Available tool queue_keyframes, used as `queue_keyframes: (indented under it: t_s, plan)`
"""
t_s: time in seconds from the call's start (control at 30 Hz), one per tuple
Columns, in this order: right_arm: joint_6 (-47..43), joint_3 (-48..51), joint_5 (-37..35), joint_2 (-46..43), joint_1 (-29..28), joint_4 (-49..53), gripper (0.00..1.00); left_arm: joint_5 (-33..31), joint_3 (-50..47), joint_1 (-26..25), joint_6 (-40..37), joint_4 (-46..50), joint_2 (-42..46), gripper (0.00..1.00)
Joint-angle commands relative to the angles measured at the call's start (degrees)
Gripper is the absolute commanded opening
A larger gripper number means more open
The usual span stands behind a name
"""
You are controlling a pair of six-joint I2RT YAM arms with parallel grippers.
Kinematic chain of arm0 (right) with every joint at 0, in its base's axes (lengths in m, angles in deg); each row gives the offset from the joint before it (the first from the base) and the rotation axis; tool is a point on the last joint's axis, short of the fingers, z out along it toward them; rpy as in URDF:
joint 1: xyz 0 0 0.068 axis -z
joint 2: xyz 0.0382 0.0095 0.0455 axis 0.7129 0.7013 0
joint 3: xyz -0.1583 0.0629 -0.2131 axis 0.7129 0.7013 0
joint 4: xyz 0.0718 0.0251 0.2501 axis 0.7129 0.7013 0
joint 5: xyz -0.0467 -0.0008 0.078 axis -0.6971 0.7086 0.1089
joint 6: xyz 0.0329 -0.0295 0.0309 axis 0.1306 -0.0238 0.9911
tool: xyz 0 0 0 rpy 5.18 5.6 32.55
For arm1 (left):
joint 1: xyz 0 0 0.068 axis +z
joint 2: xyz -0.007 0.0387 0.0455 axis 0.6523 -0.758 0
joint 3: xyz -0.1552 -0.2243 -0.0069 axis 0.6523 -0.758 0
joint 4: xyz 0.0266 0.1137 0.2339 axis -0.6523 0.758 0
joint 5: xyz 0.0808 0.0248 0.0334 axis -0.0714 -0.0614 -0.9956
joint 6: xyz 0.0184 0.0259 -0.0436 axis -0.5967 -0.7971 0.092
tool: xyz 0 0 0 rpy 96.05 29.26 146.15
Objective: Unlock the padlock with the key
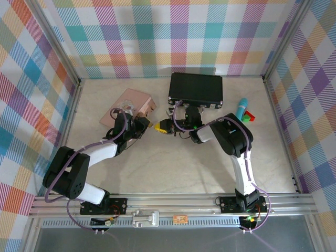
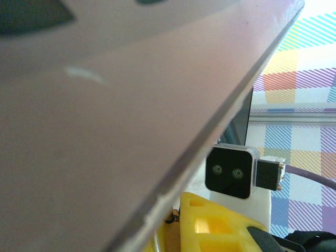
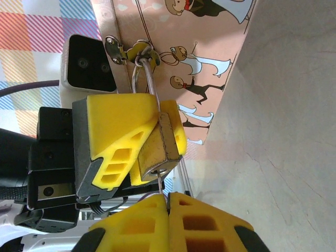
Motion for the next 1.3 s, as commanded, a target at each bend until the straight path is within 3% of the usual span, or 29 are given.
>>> queue_keyframes:
  t_s: [0.0,0.1,0.23,0.3,0.47,0.6,0.93,1.1,1.27]
  plan:
    - [-8.5,-0.9,-7.5,-2.9,-0.1,9.6,0.0,15.1,1.6,-4.5,1.0,-8.9,0.0,0.0]
    - [-3.7,-1.0,-8.6,-2.7,0.0,10.6,0.0,14.9,1.8,-4.5,0.5,-8.1,-0.5,0.0]
    - [14.6,-1.3,-8.2,1.6,0.1,-8.3,0.0,14.0,1.9,-4.5,-2.9,-4.8,0.3,0.0]
    - [19.3,-1.0,-8.9,2.2,0.1,-12.6,0.0,14.1,1.9,-4.5,-2.9,-5.0,0.5,0.0]
    - [25.0,1.0,-10.3,0.2,0.1,-10.9,0.0,13.9,1.7,-4.5,-2.6,-5.6,0.6,0.0]
    - [35.4,1.1,-12.8,2.3,-0.3,-19.6,0.0,14.6,1.5,-4.6,0.7,-9.2,-0.8,0.0]
    - [25.2,-0.7,-11.2,3.4,-0.3,-16.8,0.0,12.9,2.6,-5.8,8.5,-9.8,0.3,0.0]
    - [20.1,-1.5,-9.4,4.6,0.0,-17.8,0.0,13.5,3.0,-5.8,8.4,-8.9,1.3,0.0]
    - [14.6,-2.1,-7.9,3.8,0.1,-12.7,0.0,14.8,3.4,-5.8,7.2,-8.5,1.8,0.0]
